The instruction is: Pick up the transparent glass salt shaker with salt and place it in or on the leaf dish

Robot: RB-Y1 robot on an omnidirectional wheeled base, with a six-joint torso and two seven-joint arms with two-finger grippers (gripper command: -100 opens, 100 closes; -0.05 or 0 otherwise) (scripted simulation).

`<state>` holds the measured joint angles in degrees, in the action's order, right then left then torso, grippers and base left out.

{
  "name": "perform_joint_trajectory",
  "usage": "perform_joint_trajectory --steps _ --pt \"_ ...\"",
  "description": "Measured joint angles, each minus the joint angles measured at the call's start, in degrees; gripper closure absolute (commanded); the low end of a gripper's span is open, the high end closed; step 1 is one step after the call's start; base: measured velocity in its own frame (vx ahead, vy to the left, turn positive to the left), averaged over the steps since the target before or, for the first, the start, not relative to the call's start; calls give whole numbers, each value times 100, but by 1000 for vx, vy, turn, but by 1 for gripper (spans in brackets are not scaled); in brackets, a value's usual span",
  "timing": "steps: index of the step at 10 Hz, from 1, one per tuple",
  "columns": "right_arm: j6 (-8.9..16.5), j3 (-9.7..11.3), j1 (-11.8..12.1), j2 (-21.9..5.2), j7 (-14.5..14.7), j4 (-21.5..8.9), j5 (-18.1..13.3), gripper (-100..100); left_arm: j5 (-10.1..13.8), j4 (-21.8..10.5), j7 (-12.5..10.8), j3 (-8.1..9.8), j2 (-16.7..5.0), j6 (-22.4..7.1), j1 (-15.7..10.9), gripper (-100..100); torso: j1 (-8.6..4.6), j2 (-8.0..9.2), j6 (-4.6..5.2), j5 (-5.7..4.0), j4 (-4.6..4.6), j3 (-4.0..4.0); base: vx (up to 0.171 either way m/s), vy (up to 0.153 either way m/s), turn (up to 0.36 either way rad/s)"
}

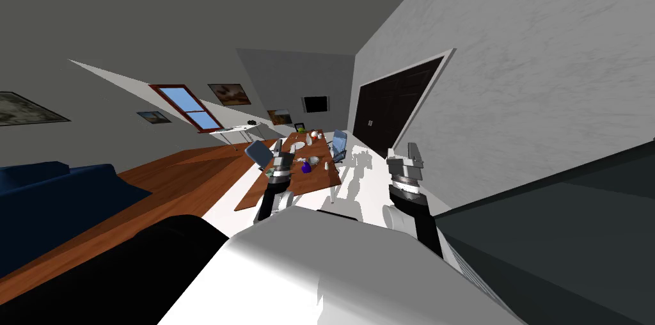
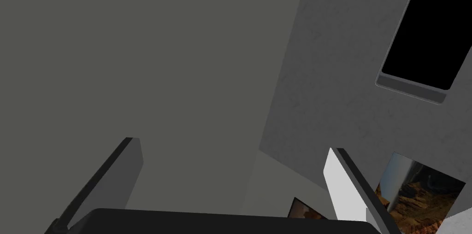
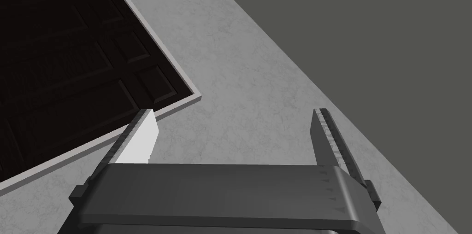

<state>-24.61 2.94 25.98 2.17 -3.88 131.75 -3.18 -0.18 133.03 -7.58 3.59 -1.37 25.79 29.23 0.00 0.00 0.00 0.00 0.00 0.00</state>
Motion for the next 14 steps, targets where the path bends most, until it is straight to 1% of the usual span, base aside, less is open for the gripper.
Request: perform_joint_trajectory --steps 1,2,3,4,6,7,8,9,10,11,12,14 --pt "0 0 0 0 0 0 0 0 42 -87 -54 -4 -136 -80 -88 -100 -9 3 0 -1 0 1 -29 -66 43" --pt "0 1 0 1 0 0 0 0 100 -210 -147 -23 -273 -118 -96 -100 -20 8 0 -4 1 4 -36 -71 48" --pt "0 1 0 1 0 0 0 0 160 -401 -242 -20 -385 -179 -224 -100 -24 10 1 -5 2 6 -41 -86 45" --pt "0 1 0 1 0 0 0 0 212 -565 -330 -45 -465 -310 -373 -100 -31 12 1 -7 2 7 -42 -99 52" --pt "0 1 -1 1 0 0 0 0 376 -837 -590 -63 -656 -585 -579 -100 -46 16 1 -10 3 9 -38 -103 39" --pt "0 1 0 1 0 0 0 0 394 -952 -645 -104 -661 -655 -629 -100 -34 10 1 -8 3 6 -23 -63 42" --pt "0 1 0 1 0 0 0 0 455 -1133 -731 -110 -720 -717 -759 -100 -26 7 0 -6 2 4 -22 -49 21" --pt "0 1 0 0 0 0 0 0 489 -1204 -794 -112 -745 -801 -811 -100 -20 6 0 -5 2 4 -23 -68 42" --pt "0 1 0 1 0 0 0 0 553 -1423 -894 -123 -807 -815 -902 -100 -25 6 0 -5 1 3 -37 -104 76" --pt "0 1 0 1 0 0 0 0 663 -1573 -1059 -99 -903 -976 -1079 -100 -36 8 0 -8 2 5 -30 -94 30" --pt "0 1 0 1 0 0 0 0 693 -1741 -1138 -123 -904 -1075 -1158 -100 -36 8 1 -8 2 5 -34 -92 47" --pt "0 1 0 1 0 0 0 0 798 -2070 -1314 -146 -974 -1206 -1336 -100 -28 8 0 -7 2 5 -23 -75 33"
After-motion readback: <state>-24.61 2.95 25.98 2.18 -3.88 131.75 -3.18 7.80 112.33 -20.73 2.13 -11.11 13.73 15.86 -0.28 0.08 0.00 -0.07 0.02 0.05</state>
